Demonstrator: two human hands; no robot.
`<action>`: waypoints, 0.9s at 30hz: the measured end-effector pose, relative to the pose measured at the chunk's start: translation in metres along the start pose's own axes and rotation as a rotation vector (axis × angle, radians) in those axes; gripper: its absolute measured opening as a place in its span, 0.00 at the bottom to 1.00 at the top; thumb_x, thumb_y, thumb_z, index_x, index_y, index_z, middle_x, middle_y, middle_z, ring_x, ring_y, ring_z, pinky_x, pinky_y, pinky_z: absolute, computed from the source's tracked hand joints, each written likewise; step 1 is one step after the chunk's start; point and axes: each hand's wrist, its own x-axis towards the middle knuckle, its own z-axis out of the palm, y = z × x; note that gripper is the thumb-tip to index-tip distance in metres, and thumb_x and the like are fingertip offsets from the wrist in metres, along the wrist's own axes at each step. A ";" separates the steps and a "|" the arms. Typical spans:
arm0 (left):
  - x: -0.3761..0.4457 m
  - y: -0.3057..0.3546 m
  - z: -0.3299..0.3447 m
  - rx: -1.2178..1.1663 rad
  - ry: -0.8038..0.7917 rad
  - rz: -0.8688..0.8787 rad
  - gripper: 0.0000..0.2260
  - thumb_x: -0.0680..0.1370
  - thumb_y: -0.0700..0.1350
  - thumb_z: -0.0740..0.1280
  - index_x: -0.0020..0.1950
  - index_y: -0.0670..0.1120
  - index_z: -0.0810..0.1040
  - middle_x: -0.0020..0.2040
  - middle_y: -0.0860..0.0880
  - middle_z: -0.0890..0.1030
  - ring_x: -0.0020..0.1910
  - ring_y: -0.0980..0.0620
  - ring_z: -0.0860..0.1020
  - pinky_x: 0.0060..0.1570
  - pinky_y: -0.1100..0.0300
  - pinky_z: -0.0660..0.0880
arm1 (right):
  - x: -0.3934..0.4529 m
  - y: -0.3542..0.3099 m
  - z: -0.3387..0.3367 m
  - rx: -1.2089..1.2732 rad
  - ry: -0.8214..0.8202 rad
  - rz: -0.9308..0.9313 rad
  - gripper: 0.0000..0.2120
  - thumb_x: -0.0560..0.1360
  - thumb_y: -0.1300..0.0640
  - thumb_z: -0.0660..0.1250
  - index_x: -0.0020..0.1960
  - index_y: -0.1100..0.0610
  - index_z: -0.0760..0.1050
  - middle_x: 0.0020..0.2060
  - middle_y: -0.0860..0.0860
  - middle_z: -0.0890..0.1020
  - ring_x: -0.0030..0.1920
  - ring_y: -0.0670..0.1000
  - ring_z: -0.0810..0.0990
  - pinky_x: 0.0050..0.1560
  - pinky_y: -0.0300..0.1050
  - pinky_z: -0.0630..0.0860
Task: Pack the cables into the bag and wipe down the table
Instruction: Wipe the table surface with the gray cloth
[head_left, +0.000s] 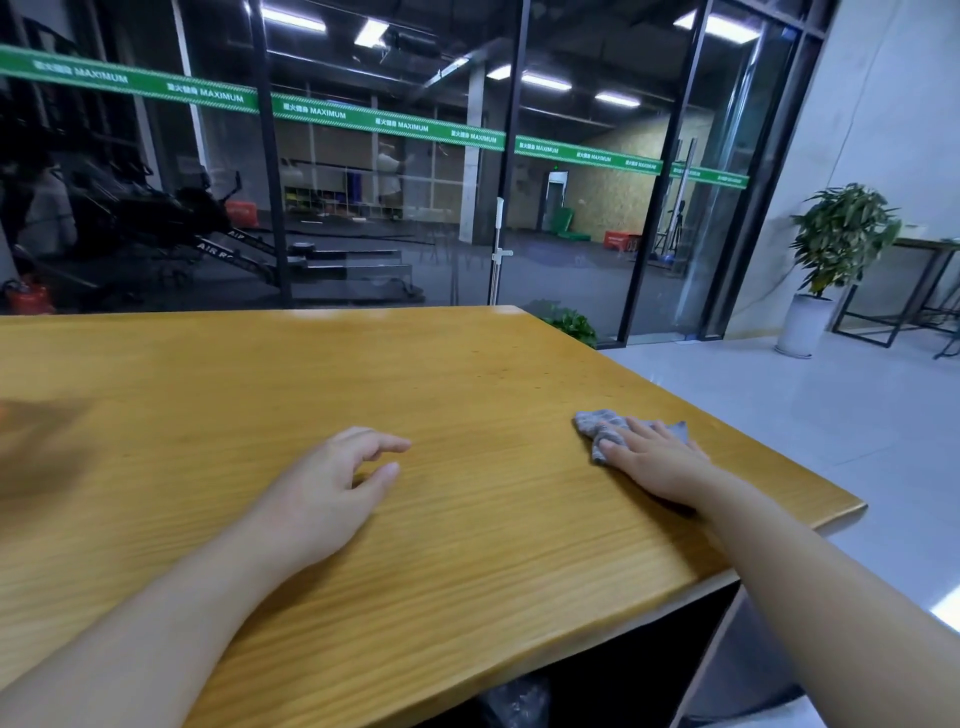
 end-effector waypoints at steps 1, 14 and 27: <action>0.001 0.000 0.001 0.001 0.002 0.003 0.10 0.78 0.47 0.62 0.56 0.60 0.74 0.56 0.63 0.73 0.56 0.64 0.72 0.59 0.63 0.68 | 0.005 0.000 -0.001 0.003 0.004 0.054 0.29 0.77 0.34 0.42 0.76 0.40 0.47 0.77 0.44 0.45 0.76 0.51 0.42 0.72 0.62 0.43; -0.002 0.003 0.000 -0.009 0.001 -0.002 0.11 0.78 0.47 0.62 0.57 0.59 0.76 0.53 0.62 0.74 0.55 0.64 0.72 0.59 0.60 0.69 | -0.032 -0.041 0.012 0.052 -0.067 -0.453 0.19 0.76 0.32 0.45 0.66 0.24 0.49 0.74 0.34 0.47 0.74 0.39 0.40 0.71 0.47 0.40; -0.005 0.002 -0.011 0.057 0.060 0.009 0.10 0.79 0.45 0.62 0.58 0.54 0.76 0.57 0.61 0.72 0.57 0.63 0.70 0.57 0.69 0.63 | -0.016 -0.095 -0.008 0.294 0.307 -0.177 0.26 0.78 0.47 0.59 0.74 0.48 0.57 0.70 0.52 0.68 0.69 0.54 0.65 0.68 0.58 0.62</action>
